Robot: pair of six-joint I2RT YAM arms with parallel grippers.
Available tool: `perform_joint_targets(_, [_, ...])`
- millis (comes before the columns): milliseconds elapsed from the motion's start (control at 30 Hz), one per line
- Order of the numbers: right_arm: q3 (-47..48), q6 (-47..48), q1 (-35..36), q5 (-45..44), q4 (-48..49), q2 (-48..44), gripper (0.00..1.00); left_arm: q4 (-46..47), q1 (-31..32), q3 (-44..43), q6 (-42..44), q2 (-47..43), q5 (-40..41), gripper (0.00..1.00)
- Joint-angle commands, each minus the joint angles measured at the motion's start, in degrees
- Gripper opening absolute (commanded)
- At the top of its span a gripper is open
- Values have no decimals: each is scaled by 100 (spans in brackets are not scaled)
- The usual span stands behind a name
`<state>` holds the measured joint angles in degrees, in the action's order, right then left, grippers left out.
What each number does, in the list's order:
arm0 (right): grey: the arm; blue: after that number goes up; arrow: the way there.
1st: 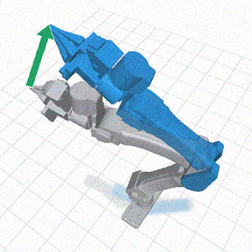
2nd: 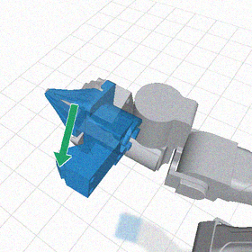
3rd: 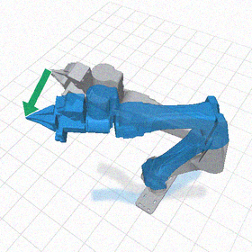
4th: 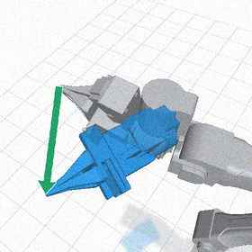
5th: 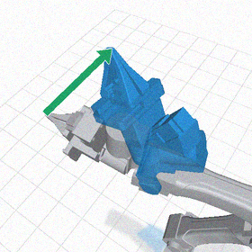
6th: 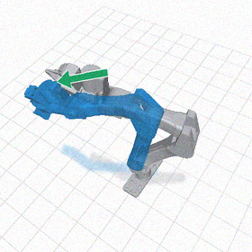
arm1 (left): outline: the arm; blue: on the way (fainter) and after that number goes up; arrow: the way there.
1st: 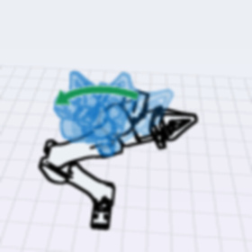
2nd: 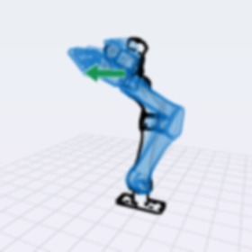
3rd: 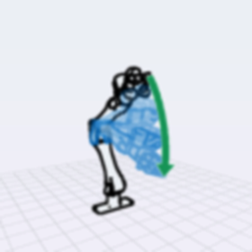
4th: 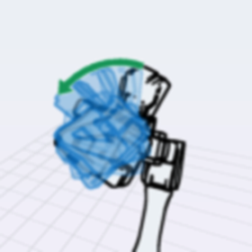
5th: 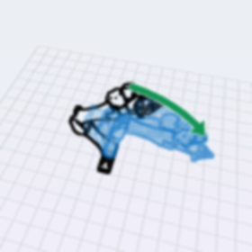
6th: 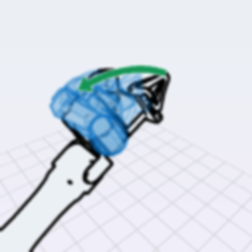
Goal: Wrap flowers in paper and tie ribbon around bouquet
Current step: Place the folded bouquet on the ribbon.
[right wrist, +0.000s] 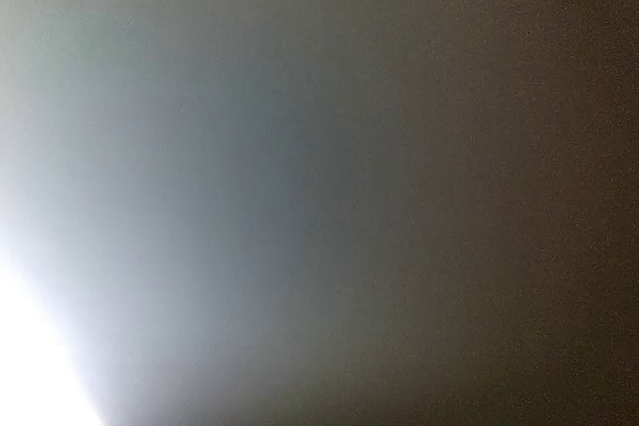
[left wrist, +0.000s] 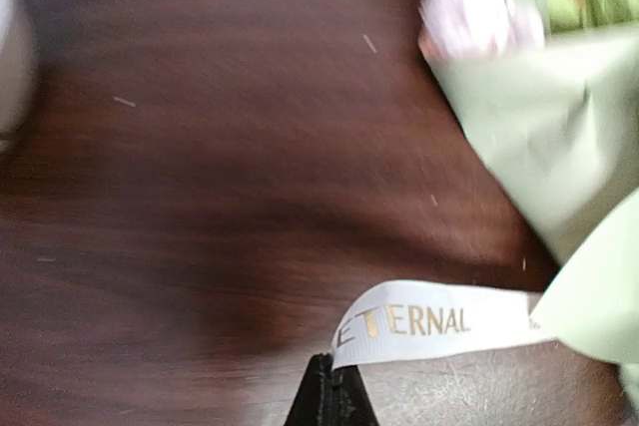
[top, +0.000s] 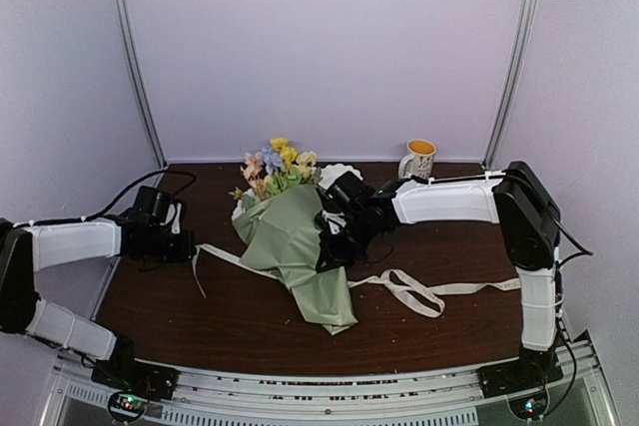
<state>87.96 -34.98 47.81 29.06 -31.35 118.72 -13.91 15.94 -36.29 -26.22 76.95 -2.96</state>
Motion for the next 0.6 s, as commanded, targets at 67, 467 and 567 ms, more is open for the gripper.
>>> perform_joint_targets(67, [-43, -254, 96, -245, 276, 108, 0, -436, -481, -178, -16, -1393, 700, 0])
perform_joint_targets(467, [86, -278, 270, -307, 253, 323, 0, -1683, -493, -1968, 762, -2721, 1992, 0])
perform_joint_targets(567, [125, -302, 289, -292, 274, 372, 0, -1685, -493, -2240, 939, -2885, 1807, 0])
